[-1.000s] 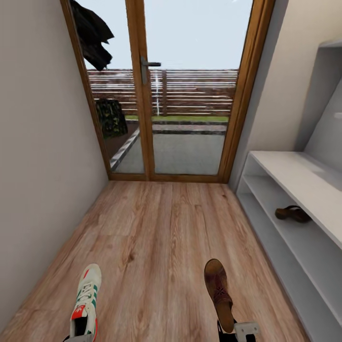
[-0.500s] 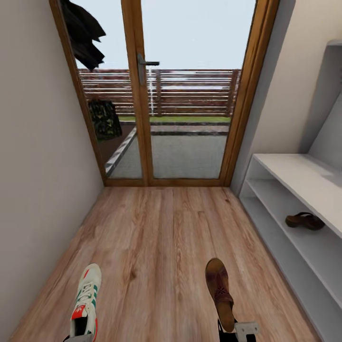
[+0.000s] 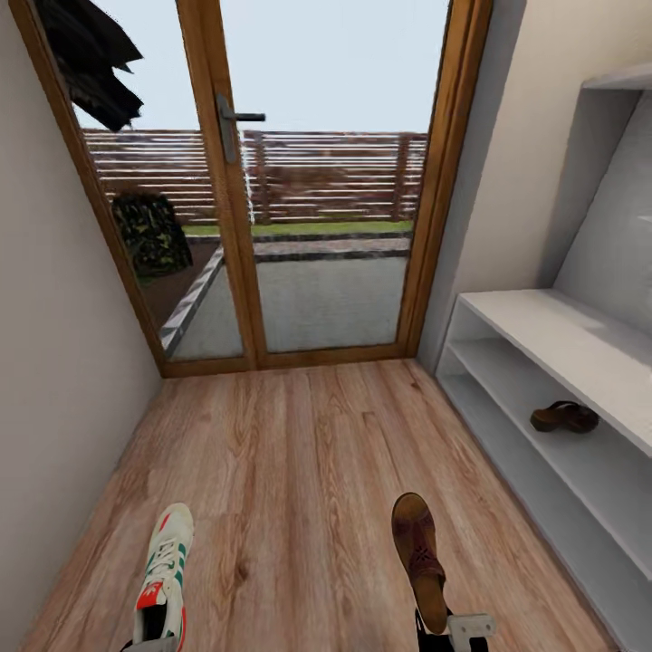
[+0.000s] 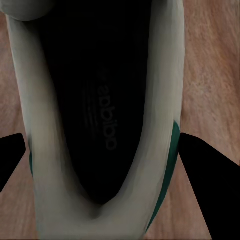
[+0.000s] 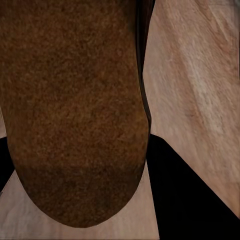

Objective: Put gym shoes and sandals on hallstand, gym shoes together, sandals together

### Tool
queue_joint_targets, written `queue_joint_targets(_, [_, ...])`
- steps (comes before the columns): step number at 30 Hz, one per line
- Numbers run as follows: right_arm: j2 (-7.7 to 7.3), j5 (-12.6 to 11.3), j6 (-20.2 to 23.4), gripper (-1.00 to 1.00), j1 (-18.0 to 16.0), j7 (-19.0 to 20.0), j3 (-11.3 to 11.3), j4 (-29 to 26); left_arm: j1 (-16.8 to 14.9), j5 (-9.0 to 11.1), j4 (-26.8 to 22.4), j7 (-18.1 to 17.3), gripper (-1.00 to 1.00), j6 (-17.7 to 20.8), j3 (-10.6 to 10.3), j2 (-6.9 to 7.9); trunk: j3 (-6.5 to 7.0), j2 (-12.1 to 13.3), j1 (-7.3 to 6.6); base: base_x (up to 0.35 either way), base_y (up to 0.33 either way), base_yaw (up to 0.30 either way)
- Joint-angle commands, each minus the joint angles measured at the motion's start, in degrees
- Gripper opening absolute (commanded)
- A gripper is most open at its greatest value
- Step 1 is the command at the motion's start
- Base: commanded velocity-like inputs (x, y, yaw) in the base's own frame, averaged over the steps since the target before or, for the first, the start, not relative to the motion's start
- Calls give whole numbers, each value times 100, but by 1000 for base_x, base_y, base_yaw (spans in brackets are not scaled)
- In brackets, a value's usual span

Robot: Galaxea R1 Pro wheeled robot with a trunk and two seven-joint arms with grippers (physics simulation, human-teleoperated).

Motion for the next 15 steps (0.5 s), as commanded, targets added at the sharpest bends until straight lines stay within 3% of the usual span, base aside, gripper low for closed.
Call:
queue_joint_targets(1, [-3, -40, -11, -100, -4, -16, 51, 1, -3, -35, 3, -30, -100, -15, 53, 0, -5, -2, 1, 245, 251, -280])
queue_joint_targets(6, [-6, -40, -11, -100, -4, -18, 51, 1, -3, -35, 8, -30, -100, -15, 53, 0, -5, -2, 1, 235, 231, -281])
queue_joint_targets(15, [-6, -40, -11, -100, -4, -18, 51, 9, -3, -37, 21, -30, -100, -8, 53, 0, -5, -2, 1, 63, 40, -281])
